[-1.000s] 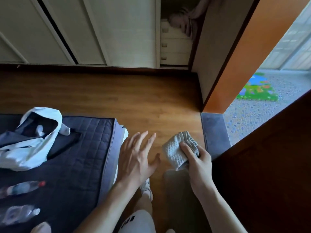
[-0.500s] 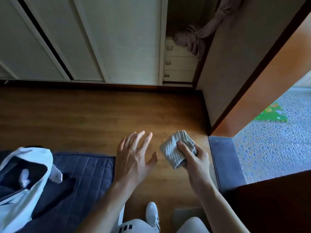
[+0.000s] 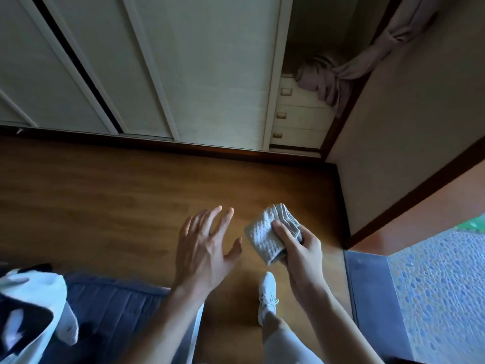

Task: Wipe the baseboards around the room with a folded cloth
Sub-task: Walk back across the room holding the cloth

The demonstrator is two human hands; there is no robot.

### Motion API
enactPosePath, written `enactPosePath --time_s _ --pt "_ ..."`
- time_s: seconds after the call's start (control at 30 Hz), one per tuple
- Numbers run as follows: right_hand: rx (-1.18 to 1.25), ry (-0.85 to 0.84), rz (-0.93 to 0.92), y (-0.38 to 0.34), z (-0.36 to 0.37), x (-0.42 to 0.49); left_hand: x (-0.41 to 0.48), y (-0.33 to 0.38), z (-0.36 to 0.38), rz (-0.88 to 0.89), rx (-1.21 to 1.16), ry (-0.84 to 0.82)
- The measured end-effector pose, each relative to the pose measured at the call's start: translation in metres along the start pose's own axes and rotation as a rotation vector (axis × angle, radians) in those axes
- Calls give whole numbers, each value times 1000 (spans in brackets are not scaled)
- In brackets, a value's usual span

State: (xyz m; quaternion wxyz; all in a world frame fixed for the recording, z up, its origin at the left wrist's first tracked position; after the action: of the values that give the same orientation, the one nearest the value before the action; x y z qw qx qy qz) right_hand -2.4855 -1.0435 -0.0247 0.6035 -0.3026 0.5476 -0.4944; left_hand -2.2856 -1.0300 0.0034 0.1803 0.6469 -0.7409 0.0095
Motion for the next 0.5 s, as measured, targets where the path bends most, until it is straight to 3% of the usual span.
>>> enactPosePath --time_s 0.3,0.5 --pt "-129 -146 7 -64 58 179 148 -51 38 -169 75 5" --pt "-262 -272 39 -78 118 258 191 -91 36 -336 115 24"
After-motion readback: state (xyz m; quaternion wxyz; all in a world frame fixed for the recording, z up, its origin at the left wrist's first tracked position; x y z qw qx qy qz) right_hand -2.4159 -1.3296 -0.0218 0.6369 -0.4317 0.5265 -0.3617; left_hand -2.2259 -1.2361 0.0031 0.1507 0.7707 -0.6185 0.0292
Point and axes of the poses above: each hand's wrist, its own x-axis towards the middle knuckle, its own z-axis out of the palm, y = z × x, the point moved 9 cm from there along x, towards the middle knuckle, and after that the axes turned 4 degrees about z, right-handed, at the moved point
